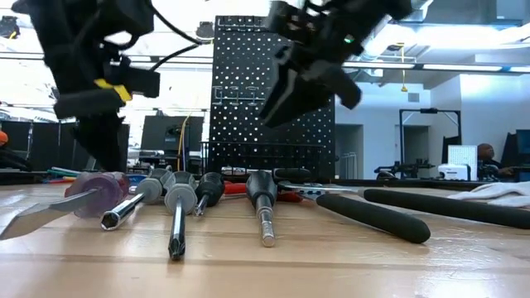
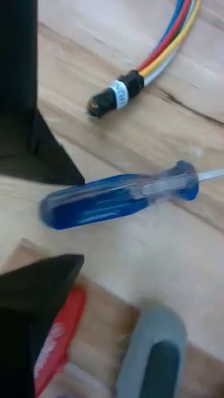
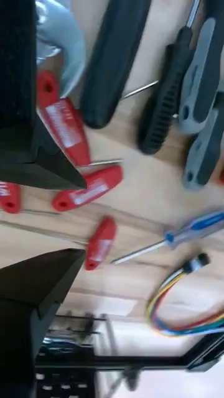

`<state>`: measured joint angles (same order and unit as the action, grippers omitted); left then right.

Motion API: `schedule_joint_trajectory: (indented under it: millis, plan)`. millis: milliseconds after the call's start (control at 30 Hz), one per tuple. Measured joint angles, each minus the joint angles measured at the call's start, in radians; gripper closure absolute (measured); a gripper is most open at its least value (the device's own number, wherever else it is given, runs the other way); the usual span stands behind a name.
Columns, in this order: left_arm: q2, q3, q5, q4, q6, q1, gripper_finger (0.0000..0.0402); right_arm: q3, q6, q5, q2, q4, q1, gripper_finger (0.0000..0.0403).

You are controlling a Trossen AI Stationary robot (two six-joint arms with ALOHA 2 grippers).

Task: Hang tools onto peg board
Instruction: Hang the blue screwdriver on the pegboard

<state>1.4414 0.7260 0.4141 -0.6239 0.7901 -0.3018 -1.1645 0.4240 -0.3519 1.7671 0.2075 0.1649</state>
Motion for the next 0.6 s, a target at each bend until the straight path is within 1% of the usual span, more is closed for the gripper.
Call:
schedule_joint_trajectory:
  millis: [67, 133, 233, 300, 367, 467, 533, 600]
  plan:
    - [0.0, -0.036, 0.017, 0.042, 0.014, 0.0, 0.017, 0.068, -0.036, 0.0, -0.057, -0.05, 0.001, 0.0231]
    - [0.0, -0.069, 0.026, 0.087, 0.018, 0.001, 0.0151, 0.126, -0.069, 0.002, -0.1, -0.102, 0.007, 0.0232]
    - [-0.001, -0.099, 0.027, 0.133, 0.018, 0.009, 0.0147, 0.194, -0.103, 0.013, -0.128, -0.159, 0.018, 0.0232]
    - [-0.004, -0.12, 0.028, 0.17, 0.001, 0.01, 0.0158, 0.224, -0.113, 0.019, -0.13, -0.212, 0.025, 0.0232]
    - [-0.004, -0.131, 0.025, 0.194, -0.018, 0.011, 0.018, 0.253, -0.113, 0.061, -0.122, -0.301, 0.026, 0.0232]
    - [-0.003, -0.129, 0.001, 0.198, -0.048, 0.012, 0.0235, 0.27, -0.109, 0.139, -0.063, -0.418, 0.024, 0.0232]
    - [-0.004, -0.11, -0.016, 0.177, -0.071, 0.012, 0.0283, 0.272, -0.087, 0.146, -0.013, -0.493, 0.02, 0.0232]
    - [-0.002, -0.072, -0.027, 0.12, -0.089, 0.013, 0.0325, 0.271, -0.04, 0.145, 0.033, -0.595, 0.015, 0.0229]
